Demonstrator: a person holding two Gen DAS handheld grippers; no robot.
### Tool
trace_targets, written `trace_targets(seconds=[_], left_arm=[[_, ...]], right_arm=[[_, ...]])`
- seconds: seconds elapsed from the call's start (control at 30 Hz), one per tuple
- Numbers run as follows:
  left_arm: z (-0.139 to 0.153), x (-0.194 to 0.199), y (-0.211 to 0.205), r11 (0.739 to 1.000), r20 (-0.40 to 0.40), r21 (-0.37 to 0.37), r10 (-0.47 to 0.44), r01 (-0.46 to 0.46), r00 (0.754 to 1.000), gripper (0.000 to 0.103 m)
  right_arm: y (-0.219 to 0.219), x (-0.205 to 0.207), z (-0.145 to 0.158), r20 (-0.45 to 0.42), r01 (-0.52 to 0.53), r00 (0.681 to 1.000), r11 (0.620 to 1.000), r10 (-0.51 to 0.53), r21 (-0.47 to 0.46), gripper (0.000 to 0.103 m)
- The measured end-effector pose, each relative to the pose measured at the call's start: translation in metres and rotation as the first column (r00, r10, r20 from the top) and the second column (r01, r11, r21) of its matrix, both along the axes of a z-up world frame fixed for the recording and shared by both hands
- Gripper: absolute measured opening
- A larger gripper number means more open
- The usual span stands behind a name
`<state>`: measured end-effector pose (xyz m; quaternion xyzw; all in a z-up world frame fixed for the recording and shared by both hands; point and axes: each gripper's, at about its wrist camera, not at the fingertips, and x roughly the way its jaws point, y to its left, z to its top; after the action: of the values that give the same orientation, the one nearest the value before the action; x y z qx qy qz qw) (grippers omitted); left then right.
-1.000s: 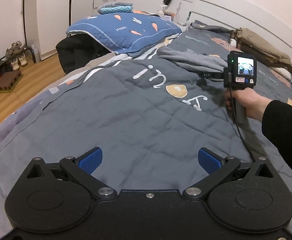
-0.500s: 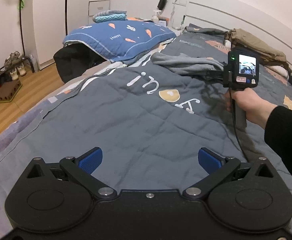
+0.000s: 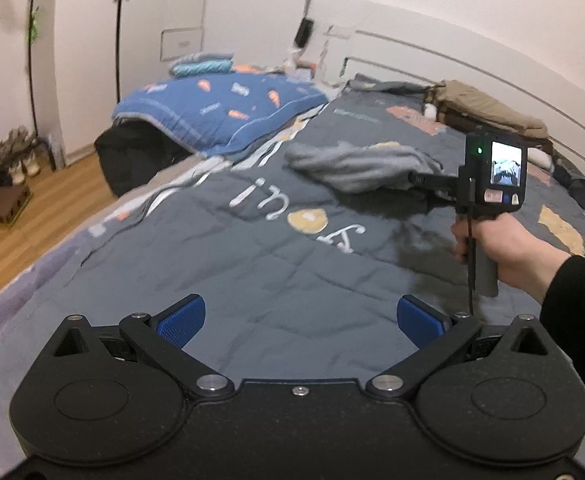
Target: Fold clothes
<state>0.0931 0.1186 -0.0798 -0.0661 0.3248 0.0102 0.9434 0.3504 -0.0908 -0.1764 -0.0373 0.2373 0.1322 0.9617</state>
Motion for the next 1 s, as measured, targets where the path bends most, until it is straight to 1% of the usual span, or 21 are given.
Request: trace_targets(seconds=[0.27,0.53,0.73,0.87,1.0], left_arm=[[0.007,-0.005,-0.014,0.999,0.021,0.007,-0.037,0.037,0.999,0.103],[0.015,-0.014,-0.033,0.996,0.045,0.017,-0.085,0.084,0.995,0.103],[0.021,-0.021,-0.051,0.991,0.064,0.023,-0.130,0.129,0.989,0.103],[0.026,-0.027,-0.069,0.985,0.076,0.050,-0.169,0.166,0.983,0.103],[0.031,-0.036,-0.088,0.976,0.097,0.067,-0.211,0.205,0.973,0.103]], right_arm=[[-0.028,-0.054,0.014,-0.012,-0.055,0.998,0.997,0.056,0.050,0.007],[-0.061,-0.127,0.026,-0.044,-0.084,0.995,0.990,0.090,0.111,0.007],[-0.088,-0.180,0.033,-0.075,-0.062,0.994,0.985,0.075,0.163,0.007],[-0.106,-0.217,0.039,-0.090,-0.045,0.994,0.979,0.064,0.197,0.007],[-0.124,-0.254,0.040,-0.129,-0.012,0.991,0.974,0.042,0.225,0.007]])
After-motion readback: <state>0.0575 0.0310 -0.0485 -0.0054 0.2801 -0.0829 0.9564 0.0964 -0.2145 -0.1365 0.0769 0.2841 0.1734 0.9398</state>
